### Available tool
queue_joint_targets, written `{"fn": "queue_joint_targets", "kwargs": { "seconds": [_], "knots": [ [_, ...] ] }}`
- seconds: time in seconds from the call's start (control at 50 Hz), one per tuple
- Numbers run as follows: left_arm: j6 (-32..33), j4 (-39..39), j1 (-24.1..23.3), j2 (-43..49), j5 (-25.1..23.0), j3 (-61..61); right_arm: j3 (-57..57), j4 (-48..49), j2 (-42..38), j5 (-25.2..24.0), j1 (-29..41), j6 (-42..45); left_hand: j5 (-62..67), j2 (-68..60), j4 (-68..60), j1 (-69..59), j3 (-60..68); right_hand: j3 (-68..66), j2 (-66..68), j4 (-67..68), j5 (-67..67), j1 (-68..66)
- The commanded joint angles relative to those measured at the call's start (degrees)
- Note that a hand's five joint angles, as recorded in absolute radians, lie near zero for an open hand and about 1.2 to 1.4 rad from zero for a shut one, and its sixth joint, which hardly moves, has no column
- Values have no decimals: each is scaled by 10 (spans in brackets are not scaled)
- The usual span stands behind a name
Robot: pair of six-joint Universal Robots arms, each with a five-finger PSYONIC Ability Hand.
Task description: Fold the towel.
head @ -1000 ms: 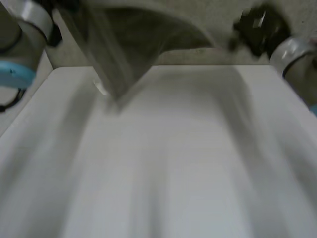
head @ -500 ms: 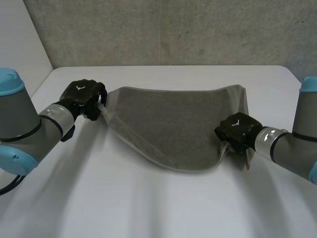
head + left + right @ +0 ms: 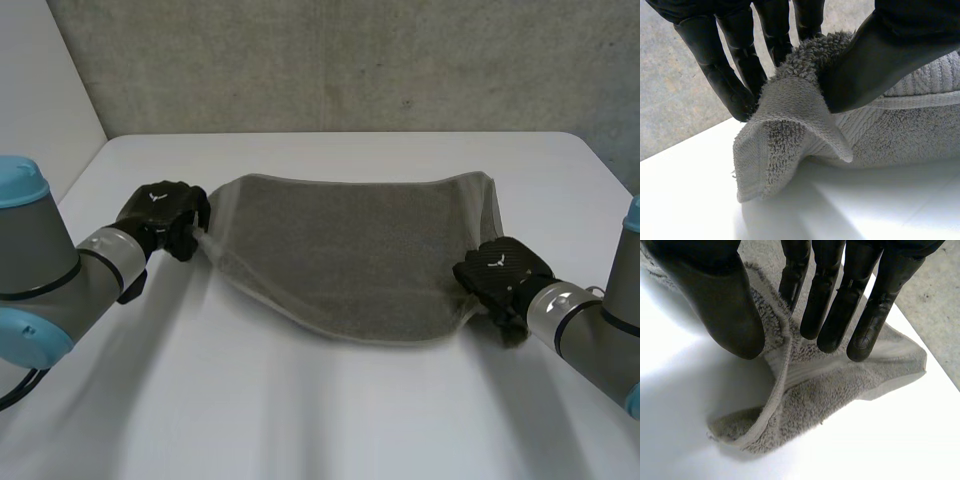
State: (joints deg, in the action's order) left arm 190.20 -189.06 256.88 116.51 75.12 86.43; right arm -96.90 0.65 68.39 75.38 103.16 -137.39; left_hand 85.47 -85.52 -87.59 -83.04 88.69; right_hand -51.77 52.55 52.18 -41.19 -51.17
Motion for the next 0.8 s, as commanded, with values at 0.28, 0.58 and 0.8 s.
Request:
{"fn": "queue_joint_targets", "kwargs": {
  "seconds": [0.28,0.58,0.8],
  "knots": [
    [0,0,8,-3,-1,7,-25,8,-8,-2,-60,5,-155,55,76,30,-87,0,-8,-4,-6,-6],
    [-2,5,12,-26,-1,2,2,-4,61,6,-62,35,-155,55,76,30,-87,-282,274,278,-288,-288],
    [-35,12,51,-173,-1,-5,102,-58,207,-1,-65,50,-155,55,76,30,-87,-282,274,278,-288,-288]
  ]
}}
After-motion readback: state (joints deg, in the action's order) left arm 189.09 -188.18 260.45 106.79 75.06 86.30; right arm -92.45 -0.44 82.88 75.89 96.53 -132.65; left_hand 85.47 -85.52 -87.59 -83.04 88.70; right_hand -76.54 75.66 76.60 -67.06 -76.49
